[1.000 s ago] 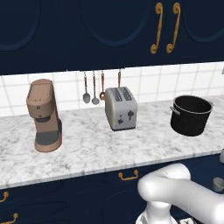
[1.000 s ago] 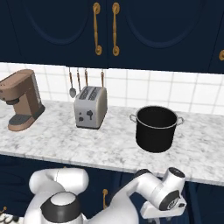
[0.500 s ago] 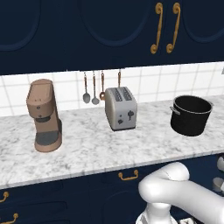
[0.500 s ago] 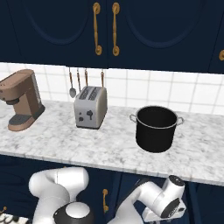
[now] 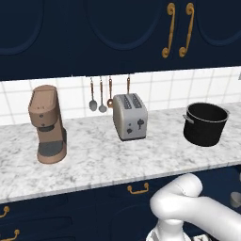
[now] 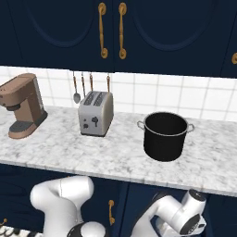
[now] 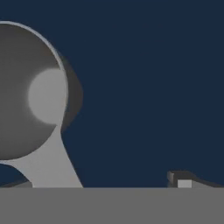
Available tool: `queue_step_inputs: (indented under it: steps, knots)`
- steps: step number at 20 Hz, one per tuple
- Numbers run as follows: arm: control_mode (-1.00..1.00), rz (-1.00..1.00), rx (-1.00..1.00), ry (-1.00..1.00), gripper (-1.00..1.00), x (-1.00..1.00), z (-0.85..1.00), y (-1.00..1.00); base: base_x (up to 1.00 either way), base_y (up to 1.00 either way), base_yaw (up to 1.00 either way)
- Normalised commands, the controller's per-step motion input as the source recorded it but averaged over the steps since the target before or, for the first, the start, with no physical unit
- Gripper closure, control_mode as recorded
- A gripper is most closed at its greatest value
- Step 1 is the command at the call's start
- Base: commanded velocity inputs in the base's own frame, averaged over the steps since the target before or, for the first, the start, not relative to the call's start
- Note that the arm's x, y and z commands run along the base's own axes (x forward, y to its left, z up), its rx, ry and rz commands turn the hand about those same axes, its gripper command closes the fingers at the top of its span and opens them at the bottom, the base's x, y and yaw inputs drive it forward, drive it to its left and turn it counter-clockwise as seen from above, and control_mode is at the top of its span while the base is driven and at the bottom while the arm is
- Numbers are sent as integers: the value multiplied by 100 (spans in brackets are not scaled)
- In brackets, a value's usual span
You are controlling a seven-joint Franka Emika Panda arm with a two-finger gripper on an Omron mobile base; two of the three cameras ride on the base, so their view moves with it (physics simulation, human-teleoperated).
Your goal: Pick the measuring cup from the drawer and place it on the counter.
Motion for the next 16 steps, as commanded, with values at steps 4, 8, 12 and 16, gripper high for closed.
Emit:
queue_step_inputs:
  steps: [4, 8, 12, 16]
  knots:
    - [-100, 0, 0, 0, -100, -3, -13, 0, 0, 0, 0]
    - [-100, 1, 0, 0, 100, 0, -22, 0, 0, 0, 0]
    - [-100, 2, 0, 0, 100, 0, -3, 0, 0, 0, 0]
    - [-100, 0, 0, 0, 100, -6, 0, 0, 0, 0, 0]
